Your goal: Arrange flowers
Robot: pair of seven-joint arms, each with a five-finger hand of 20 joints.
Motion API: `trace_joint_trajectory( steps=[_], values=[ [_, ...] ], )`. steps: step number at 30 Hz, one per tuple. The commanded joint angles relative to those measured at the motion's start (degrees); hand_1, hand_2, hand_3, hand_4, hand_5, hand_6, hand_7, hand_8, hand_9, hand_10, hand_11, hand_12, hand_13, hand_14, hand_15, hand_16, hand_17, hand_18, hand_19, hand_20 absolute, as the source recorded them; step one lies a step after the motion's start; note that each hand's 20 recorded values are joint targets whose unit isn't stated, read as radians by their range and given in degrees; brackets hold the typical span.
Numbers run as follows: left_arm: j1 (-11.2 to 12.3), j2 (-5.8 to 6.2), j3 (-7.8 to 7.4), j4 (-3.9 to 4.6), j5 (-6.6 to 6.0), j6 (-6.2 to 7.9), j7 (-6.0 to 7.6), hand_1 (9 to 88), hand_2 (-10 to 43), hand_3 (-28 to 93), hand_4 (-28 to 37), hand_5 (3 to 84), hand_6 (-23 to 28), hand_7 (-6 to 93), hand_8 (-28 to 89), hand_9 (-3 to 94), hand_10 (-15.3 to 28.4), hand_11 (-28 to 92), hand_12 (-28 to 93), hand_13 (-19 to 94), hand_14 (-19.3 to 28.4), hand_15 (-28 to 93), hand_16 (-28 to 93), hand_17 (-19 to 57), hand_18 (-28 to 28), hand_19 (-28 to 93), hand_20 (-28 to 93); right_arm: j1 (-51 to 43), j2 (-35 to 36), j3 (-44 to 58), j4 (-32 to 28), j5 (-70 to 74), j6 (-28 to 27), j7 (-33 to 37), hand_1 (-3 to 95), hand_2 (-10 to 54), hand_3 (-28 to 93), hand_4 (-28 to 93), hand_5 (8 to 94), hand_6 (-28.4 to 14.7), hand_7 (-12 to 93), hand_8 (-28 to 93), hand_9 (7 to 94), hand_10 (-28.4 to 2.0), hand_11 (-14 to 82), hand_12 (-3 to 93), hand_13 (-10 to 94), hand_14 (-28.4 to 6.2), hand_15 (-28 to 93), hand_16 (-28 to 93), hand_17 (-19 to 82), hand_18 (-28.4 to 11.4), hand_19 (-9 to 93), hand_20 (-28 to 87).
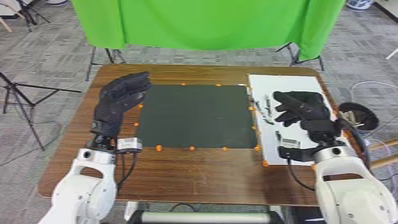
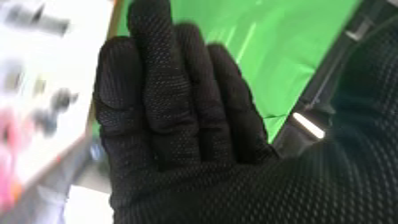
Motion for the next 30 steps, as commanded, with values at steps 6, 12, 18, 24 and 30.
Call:
trace_joint_trajectory(
  steps=[6, 12, 18, 24, 30],
  values=[
    [1.4, 1.55, -0.98, -0.60, 0.52, -1.33, -1.74, 41.6, -9.5, 60, -15.0, 48.5, 0.5, 20.8, -8, 44.6, 11.5, 22, 14, 38, 15.8, 25, 1, 10.1, 14.0, 23, 25, -3.0, 5.3, -5.9, -0.7, -36.1, -2.0, 17.1, 32.3, -9.5, 62, -23, 66.0, -4.6, 16, -7, 76.5, -15.5, 22.8, 22.7, 83, -8.3, 42, 26, 55, -13.7, 81, 42],
    [2.3, 1.83, -1.35, -1.04, 0.63, -1.34, -2.38, 41.5, -9.5, 60, -15.0, 48.5, 0.6, 20.8, -8, 44.6, 11.6, 22, 14, 38, 15.9, 26, 0, 10.0, 14.0, 23, 25, -3.2, 6.8, -7.2, -0.2, -42.0, -5.7, 20.7, 32.7, -9.5, 63, -23, 67.1, -4.6, 16, -6, 77.1, -15.2, 23.2, 23.2, 83, -7.9, 45, 27, 55, -13.8, 84, 41],
    [0.0, 25.90, 12.70, -1.26, -15.75, 18.07, 5.30, 41.5, -9.5, 60, -14.8, 48.5, 0.7, 20.5, -8, 44.5, 11.5, 22, 14, 38, 16.0, 26, 0, 9.9, 14.0, 23, 25, -1.6, 8.0, -10.2, 2.5, -42.9, -7.3, 22.8, 33.5, -9.5, 64, -23, 67.8, -4.0, 17, -6, 77.4, -14.8, 24.5, 24.1, 84, -7.3, 46, 27, 55, -13.5, 85, 40],
    [-0.8, 29.49, 15.05, -1.36, -18.60, 20.65, 6.69, 41.6, -9.5, 60, -14.8, 48.5, 0.8, 20.5, -8, 44.5, 11.5, 22, 14, 38, 16.1, 26, 0, 9.8, 14.0, 23, 25, 0.2, 8.4, -13.4, 5.7, -44.6, -6.1, 24.1, 35.1, -9.5, 64, -24, 69.4, -3.9, 18, -6, 78.4, -14.2, 26.3, 24.8, 85, -6.6, 47, 28, 56, -13.3, 87, 39],
    [1.8, 20.92, 8.79, -1.39, -11.83, 13.39, 1.90, 41.6, -9.5, 60, -14.7, 48.5, 0.8, 20.3, -8, 44.5, 11.6, 22, 14, 38, 16.1, 26, 0, 9.7, 14.1, 23, 25, 1.7, 8.1, -15.7, 9.0, -45.5, -5.4, 25.8, 37.9, -9.5, 63, -21, 70.7, -3.9, 18, -6, 81.1, -14.0, 26.5, 24.6, 88, -5.3, 44, 28, 60, -11.9, 89, 37]
  ],
)
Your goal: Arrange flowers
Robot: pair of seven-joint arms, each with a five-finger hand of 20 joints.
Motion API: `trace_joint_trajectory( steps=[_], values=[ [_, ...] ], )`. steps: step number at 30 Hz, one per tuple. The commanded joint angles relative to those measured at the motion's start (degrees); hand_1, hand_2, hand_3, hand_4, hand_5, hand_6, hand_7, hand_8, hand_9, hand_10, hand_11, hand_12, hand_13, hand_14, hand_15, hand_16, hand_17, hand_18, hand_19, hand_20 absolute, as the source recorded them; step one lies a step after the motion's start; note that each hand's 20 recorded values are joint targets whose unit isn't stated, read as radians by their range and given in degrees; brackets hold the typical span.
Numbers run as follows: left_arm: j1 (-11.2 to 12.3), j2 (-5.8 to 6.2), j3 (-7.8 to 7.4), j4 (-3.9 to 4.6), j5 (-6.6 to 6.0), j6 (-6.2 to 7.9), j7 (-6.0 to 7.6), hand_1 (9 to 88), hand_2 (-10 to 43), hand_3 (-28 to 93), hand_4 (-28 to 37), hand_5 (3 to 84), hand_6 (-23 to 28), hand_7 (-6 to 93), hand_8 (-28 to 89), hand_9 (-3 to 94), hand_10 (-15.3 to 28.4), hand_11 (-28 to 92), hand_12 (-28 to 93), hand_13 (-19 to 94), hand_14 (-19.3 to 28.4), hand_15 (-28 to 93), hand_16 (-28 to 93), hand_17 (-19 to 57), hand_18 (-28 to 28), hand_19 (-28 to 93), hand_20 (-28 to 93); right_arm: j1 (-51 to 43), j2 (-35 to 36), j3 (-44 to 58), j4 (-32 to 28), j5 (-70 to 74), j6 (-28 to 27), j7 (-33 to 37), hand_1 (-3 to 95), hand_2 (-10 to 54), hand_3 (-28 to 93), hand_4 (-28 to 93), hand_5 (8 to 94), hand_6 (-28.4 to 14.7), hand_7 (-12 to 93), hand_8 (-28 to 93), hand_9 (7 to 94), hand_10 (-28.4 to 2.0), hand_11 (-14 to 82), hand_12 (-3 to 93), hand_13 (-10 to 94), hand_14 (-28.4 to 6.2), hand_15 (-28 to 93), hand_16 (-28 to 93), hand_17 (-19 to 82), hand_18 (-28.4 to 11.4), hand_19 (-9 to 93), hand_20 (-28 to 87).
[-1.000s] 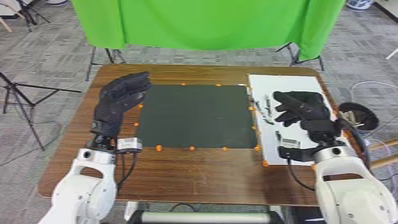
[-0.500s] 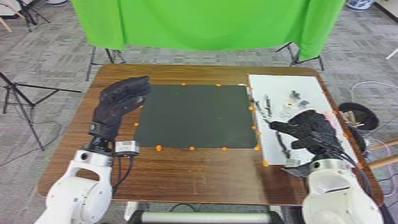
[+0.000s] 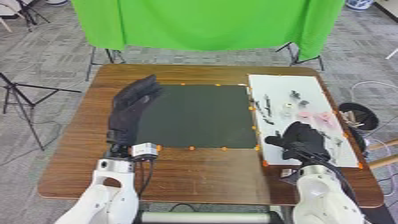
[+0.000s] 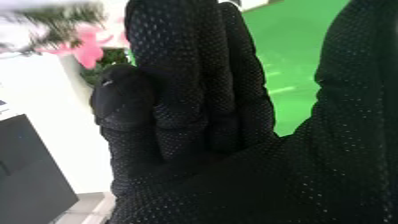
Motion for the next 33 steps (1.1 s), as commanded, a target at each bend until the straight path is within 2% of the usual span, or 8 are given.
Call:
trace_joint_trajectory(
  steps=[1, 3, 7, 15, 16, 18, 28, 33],
  values=[
    [4.9, 1.38, -13.48, 0.11, 13.01, -12.00, -10.33, 41.6, -9.5, 60, -14.7, 48.5, 0.8, 20.3, -8, 44.5, 11.6, 22, 14, 38, 16.0, 26, 0, 9.7, 14.1, 23, 25, 1.5, -0.1, -2.5, 3.7, -2.5, 1.2, 2.7, 38.0, -9.5, 63, -21, 70.8, -3.9, 18, -6, 81.3, -14.0, 26.5, 24.6, 89, -5.3, 44, 28, 60, -11.8, 89, 36],
    [5.4, -3.32, -16.27, 0.05, 16.17, -16.06, -12.10, 41.6, -9.5, 60, -14.7, 48.5, 0.8, 20.3, -8, 44.5, 11.6, 22, 14, 37, 16.1, 26, 0, 9.7, 14.1, 23, 25, 0.9, -0.2, -2.1, 3.6, -1.8, 0.9, 2.8, 38.1, -9.5, 63, -21, 71.0, -4.0, 18, -6, 81.5, -14.0, 26.5, 24.6, 89, -5.1, 43, 29, 60, -11.8, 89, 36],
    [4.9, 4.00, -12.39, -0.06, 11.12, -9.98, -9.36, 41.6, -9.5, 60, -14.8, 48.5, 0.8, 20.3, -8, 44.5, 11.6, 22, 14, 37, 16.1, 26, 0, 9.6, 14.1, 23, 24, 0.7, -0.4, -1.9, 3.8, -2.0, 1.2, 2.7, 38.9, -9.5, 64, -20, 71.2, -4.0, 18, -6, 81.9, -14.0, 26.7, 24.8, 90, -4.9, 42, 29, 60, -11.3, 89, 35],
    [6.6, -4.49, -17.65, -0.25, 17.02, -17.15, -12.83, 41.6, -9.5, 60, -14.4, 48.6, 0.8, 20.3, -8, 44.5, 11.6, 22, 14, 37, 16.1, 26, 0, 9.5, 14.1, 24, 24, 0.4, 0.0, -1.3, 3.2, -1.3, 2.1, 2.5, 38.8, -9.5, 65, -20, 71.3, -4.0, 18, -6, 82.0, -14.0, 26.7, 24.9, 90, -4.9, 42, 30, 60, -11.2, 89, 34],
    [5.5, 4.20, -12.54, -0.09, 11.01, -10.07, -9.64, 41.6, -9.5, 60, -14.4, 48.6, 0.8, 20.3, -8, 44.5, 11.6, 22, 14, 37, 16.1, 26, 0, 9.5, 14.1, 24, 24, 0.3, -0.1, -1.2, 3.1, -1.3, 2.1, 2.8, 38.9, -9.5, 65, -20, 71.3, -4.1, 18, -6, 82.0, -13.9, 26.7, 24.9, 90, -4.9, 42, 30, 60, -11.2, 89, 34],
    [5.0, 6.32, -11.07, -0.01, 9.49, -8.39, -8.70, 41.6, -9.5, 60, -14.5, 48.5, 0.7, 20.4, -8, 44.5, 11.7, 22, 14, 37, 16.2, 26, 0, 9.5, 14.1, 24, 24, 0.7, 0.0, -1.3, 3.6, -1.4, 2.4, 2.9, 39.0, -9.5, 65, -20, 71.4, -4.0, 18, -6, 82.1, -13.9, 26.8, 24.9, 90, -4.9, 42, 30, 60, -11.2, 89, 34],
    [6.3, -4.03, -17.42, -0.13, 16.93, -18.02, -13.33, 41.6, -9.5, 60, -14.5, 48.4, 0.8, 20.1, -8, 44.5, 11.6, 22, 14, 37, 16.2, 26, 0, 9.4, 14.1, 24, 24, 0.3, -0.4, -1.7, 5.4, -0.6, 1.9, 4.1, 42.3, -9.5, 66, -20, 72.4, -3.8, 19, -6, 83.2, -13.8, 28.0, 25.4, 91, -4.3, 41, 30, 62, -10.1, 88, 33],
    [6.6, -5.23, -18.66, -0.12, 17.80, -19.31, -13.98, 41.6, -9.5, 60, -14.5, 48.3, 0.8, 20.1, -8, 44.3, 11.7, 22, 14, 37, 16.3, 26, 0, 9.4, 14.1, 24, 24, 0.5, -0.7, -2.2, 6.2, 0.5, 1.5, 4.4, 45.5, -9.5, 65, -19, 73.0, -4.1, 19, 0, 84.1, -13.6, 28.2, 27.6, 92, -3.8, 41, 31, 64, -9.0, 87, 33]
  ],
)
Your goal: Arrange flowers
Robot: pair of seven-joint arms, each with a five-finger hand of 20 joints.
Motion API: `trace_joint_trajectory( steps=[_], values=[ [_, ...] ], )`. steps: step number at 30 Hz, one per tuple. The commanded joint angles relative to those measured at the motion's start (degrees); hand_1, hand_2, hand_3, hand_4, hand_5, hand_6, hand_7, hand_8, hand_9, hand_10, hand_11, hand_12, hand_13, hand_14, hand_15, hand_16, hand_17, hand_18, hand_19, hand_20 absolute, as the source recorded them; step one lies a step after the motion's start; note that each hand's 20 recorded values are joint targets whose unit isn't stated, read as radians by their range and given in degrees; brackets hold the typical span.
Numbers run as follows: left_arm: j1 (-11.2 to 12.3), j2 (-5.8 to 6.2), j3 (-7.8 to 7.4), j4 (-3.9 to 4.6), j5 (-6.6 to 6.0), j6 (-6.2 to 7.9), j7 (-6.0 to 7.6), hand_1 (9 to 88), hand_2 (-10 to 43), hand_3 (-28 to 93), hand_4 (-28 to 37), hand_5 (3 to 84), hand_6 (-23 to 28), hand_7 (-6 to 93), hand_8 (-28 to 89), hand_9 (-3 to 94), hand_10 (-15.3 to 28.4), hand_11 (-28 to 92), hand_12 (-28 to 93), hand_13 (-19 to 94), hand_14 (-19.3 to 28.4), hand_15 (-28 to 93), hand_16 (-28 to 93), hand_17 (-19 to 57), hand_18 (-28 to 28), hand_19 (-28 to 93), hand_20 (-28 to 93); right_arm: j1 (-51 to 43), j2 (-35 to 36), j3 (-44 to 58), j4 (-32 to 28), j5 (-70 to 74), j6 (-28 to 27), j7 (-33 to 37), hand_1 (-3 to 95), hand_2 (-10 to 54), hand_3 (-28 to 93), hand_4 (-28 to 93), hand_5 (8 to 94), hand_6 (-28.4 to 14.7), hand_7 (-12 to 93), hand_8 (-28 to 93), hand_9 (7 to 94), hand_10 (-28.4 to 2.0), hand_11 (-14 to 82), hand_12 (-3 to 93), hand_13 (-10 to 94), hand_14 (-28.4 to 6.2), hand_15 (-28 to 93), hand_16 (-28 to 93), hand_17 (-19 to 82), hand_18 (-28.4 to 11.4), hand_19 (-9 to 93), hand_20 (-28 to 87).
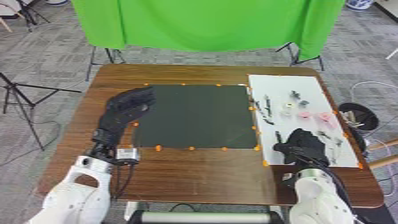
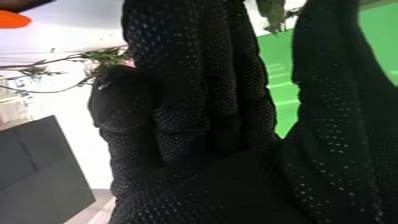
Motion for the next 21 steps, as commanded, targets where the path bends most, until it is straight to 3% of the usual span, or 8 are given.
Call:
trace_joint_trajectory(
  steps=[1, 2, 3, 6, 7, 9, 20, 21],
  values=[
    [0.7, -4.92, -2.61, -0.27, 2.21, -3.58, -1.21, 41.6, -9.5, 60, -14.5, 48.3, 0.8, 20.1, -8, 44.3, 11.7, 22, 14, 37, 16.3, 26, 0, 9.4, 14.1, 24, 24, -0.6, -0.6, -0.8, 1.7, 1.9, -0.4, 1.4, 46.8, -9.5, 64, -19, 73.1, -4.2, 19, 4, 84.5, -13.4, 27.3, 29.5, 92, -3.7, 40, 31, 64, -8.7, 87, 33],
    [0.8, -4.96, -2.62, -0.26, 2.24, -3.56, -1.19, 41.6, -9.5, 60, -14.4, 48.3, 0.8, 20.1, -8, 44.3, 11.7, 22, 14, 37, 16.3, 26, 0, 9.4, 14.2, 24, 24, -0.6, -0.6, -0.8, 1.8, 2.3, -0.5, 1.5, 49.3, -9.5, 61, -18, 73.4, -4.4, 18, 10, 85.3, -13.0, 25.0, 32.9, 93, -3.6, 40, 31, 65, -8.3, 86, 33],
    [0.7, -11.17, -5.79, -0.23, 6.14, -9.02, -3.04, 41.6, -9.5, 60, -14.4, 48.3, 0.8, 20.0, -8, 44.3, 11.7, 22, 14, 37, 16.3, 26, 0, 9.4, 14.1, 24, 24, -0.5, -0.8, -0.9, 2.0, 2.8, -0.4, 1.5, 51.3, -9.5, 59, -17, 73.5, -4.3, 18, 12, 85.7, -12.7, 24.0, 34.4, 93, -3.5, 40, 31, 65, -8.0, 86, 33],
    [0.6, -13.25, -6.71, -0.21, 7.35, -11.04, -3.56, 41.5, -9.5, 60, -14.4, 48.3, 0.8, 20.0, -8, 44.2, 11.7, 22, 14, 37, 16.3, 26, 0, 9.5, 14.1, 24, 24, -0.6, -1.1, -1.0, 2.3, 4.3, -0.7, 1.8, 59.6, -9.5, 47, -10, 74.9, -4.7, 17, 17, 88.5, -11.5, 17.7, 41.0, 94, -3.2, 41, 30, 67, -6.9, 83, 36],
    [0.9, -13.03, -6.60, -0.36, 7.14, -10.70, -3.55, 41.6, -9.5, 60, -14.6, 48.3, 0.8, 20.0, -8, 44.2, 11.7, 22, 14, 37, 16.3, 26, 0, 9.5, 14.1, 24, 24, -0.6, -1.2, -0.9, 2.3, 5.8, -1.2, 2.0, 78.8, -9.5, -2, 23, 75.7, -4.8, 17, 19, 88.8, -11.0, 17.1, 42.8, 94, -3.3, 42, 30, 68, -6.4, 81, 39],
    [0.7, -12.58, -6.28, -0.15, 6.86, -10.48, -3.50, 41.8, -9.5, 60, -14.6, 48.2, 0.8, 20.0, -8, 44.1, 11.8, 22, 14, 37, 16.3, 26, 0, 9.5, 14.1, 24, 24, -0.7, -1.4, -1.2, 2.8, 5.9, -0.8, 2.0, 89.0, -9.5, -26, 41, 76.3, -4.9, 17, 21, 90.6, -10.5, 14.4, 46.1, 94, -2.8, 44, 29, 70, -5.9, 79, 41],
    [0.8, -10.59, -5.20, -0.10, 5.45, -9.19, -3.20, 41.9, -9.5, 59, -14.2, 47.9, 1.0, 19.7, -8, 43.2, 11.9, 22, 14, 37, 16.3, 26, 0, 9.6, 14.1, 23, 24, -0.7, -1.6, -2.1, 4.6, 7.6, -2.1, 2.8, 92.0, -9.5, -28, 62, 77.7, -4.4, 22, 23, 90.4, -10.4, 15.6, 50.4, 94, -2.3, 45, 30, 71, -5.3, 78, 43],
    [0.8, -8.82, -4.25, -0.09, 4.33, -7.73, -2.78, 42.0, -9.5, 59, -14.2, 47.8, 1.0, 19.7, -8, 43.1, 11.8, 22, 14, 37, 16.4, 26, 0, 9.6, 14.1, 23, 24, -0.7, -1.6, -2.1, 4.8, 7.6, -2.2, 2.8, 91.6, -9.5, -28, 64, 77.4, -4.4, 23, 23, 89.7, -10.5, 16.3, 52.1, 94, -2.2, 45, 31, 71, -5.5, 78, 44]
  ],
)
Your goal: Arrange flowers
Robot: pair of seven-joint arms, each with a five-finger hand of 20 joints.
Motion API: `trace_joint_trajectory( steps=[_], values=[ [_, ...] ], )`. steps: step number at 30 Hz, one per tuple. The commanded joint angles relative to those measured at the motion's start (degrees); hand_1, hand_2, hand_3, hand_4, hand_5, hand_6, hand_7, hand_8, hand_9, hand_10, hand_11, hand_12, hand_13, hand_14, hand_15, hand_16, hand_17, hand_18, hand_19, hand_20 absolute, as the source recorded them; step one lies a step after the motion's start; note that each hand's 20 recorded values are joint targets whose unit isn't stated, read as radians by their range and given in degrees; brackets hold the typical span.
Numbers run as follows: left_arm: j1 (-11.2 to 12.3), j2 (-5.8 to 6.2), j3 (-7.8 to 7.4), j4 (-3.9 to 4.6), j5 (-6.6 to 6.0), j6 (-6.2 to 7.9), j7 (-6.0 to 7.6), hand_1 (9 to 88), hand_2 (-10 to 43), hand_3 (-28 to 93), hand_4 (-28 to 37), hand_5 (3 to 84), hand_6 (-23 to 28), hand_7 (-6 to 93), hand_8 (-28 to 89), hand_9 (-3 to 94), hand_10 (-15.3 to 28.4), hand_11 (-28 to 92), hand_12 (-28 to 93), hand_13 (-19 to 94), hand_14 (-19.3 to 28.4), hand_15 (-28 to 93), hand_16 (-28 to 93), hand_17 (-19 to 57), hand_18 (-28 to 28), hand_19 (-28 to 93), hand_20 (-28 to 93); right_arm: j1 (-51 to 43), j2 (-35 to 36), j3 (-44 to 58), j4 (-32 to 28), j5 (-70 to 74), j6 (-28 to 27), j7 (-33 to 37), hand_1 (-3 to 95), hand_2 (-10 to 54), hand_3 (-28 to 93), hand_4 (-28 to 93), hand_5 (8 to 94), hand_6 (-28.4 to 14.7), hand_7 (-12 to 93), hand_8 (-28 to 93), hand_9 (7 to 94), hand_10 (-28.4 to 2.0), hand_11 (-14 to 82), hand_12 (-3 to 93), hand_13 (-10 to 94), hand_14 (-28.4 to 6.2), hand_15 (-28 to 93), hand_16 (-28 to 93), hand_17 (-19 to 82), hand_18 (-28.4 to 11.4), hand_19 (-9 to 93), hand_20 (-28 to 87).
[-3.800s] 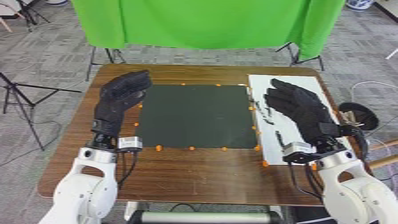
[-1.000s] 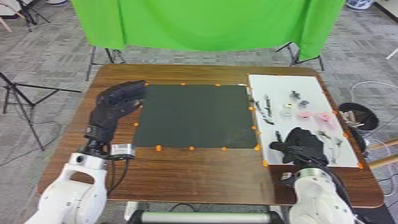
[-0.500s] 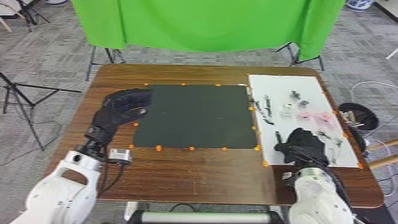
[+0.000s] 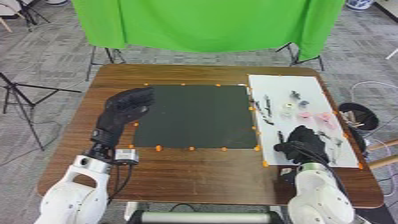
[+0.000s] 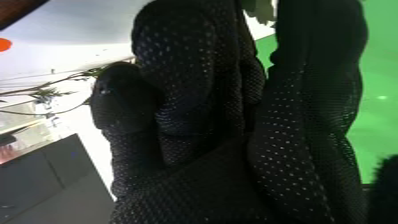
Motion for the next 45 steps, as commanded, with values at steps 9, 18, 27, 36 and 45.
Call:
trace_joint_trajectory(
  steps=[9, 18, 27, 36, 45],
  values=[
    [0.5, 2.91, 0.83, -0.18, -1.55, 1.32, -0.48, 42.1, -9.5, 59, -14.1, 47.1, 1.3, 19.3, -8, 41.8, 11.9, 21, 14, 36, 16.4, 25, 0, 9.5, 14.1, 23, 24, -2.3, -0.6, -3.1, 5.2, 1.0, -2.9, 1.5, 89.1, -9.5, -28, 77, 75.3, -4.1, 28, 24, 86.3, -10.6, 19.4, 59.4, 91, -2.2, 49, 36, 68, -6.8, 82, 49],
    [0.4, 1.48, 0.02, -0.17, -0.64, -0.08, -0.94, 42.0, -9.5, 59, -13.9, 46.6, 1.3, 19.0, -7, 41.1, 11.8, 21, 15, 36, 16.3, 25, 1, 9.4, 14.1, 23, 24, -2.2, -0.3, -2.8, 4.3, 0.5, -4.1, 0.7, 57.7, -9.5, 62, 17, 74.8, -4.5, 29, 22, 85.7, -10.9, 20.3, 58.2, 89, -2.5, 53, 34, 66, -7.0, 86, 41],
    [0.7, 3.25, 0.73, -0.24, -1.91, 1.69, -0.41, 42.1, -9.5, 60, -14.0, 46.4, 1.4, 18.9, -7, 40.9, 11.7, 21, 15, 36, 16.4, 25, 1, 9.3, 14.2, 23, 24, -2.4, 0.5, -1.6, 2.2, 0.6, -2.7, -0.5, 57.7, -9.5, 65, 16, 76.8, -3.6, 29, 19, 85.8, -11.6, 18.9, 58.6, 89, -3.1, 53, 34, 66, -7.2, 85, 42],
    [0.4, 2.15, 0.21, -0.08, -1.22, 0.60, -0.78, 42.0, -9.5, 60, -14.0, 46.2, 1.4, 19.0, -7, 40.8, 11.6, 21, 15, 36, 16.3, 25, 1, 9.2, 14.2, 23, 24, -1.9, 1.6, 0.6, -2.7, 0.2, 0.4, -1.8, 57.4, -9.5, 65, 17, 77.2, -3.2, 30, 18, 86.0, -11.4, 19.1, 58.9, 89, -3.1, 53, 34, 66, -7.3, 84, 43],
    [0.6, 2.62, -1.72, 0.74, -1.47, 0.63, -0.68, 42.0, -9.5, 59, -14.0, 46.2, 1.5, 18.9, -7, 40.7, 11.7, 21, 15, 36, 16.4, 25, 1, 9.2, 14.2, 23, 24, 0.1, 1.5, 1.6, -6.6, 3.5, 2.5, -2.8, 57.2, -9.5, 65, 17, 77.2, -3.2, 30, 18, 86.0, -11.0, 19.3, 59.0, 90, -2.8, 53, 34, 67, -7.0, 84, 43]
  ],
)
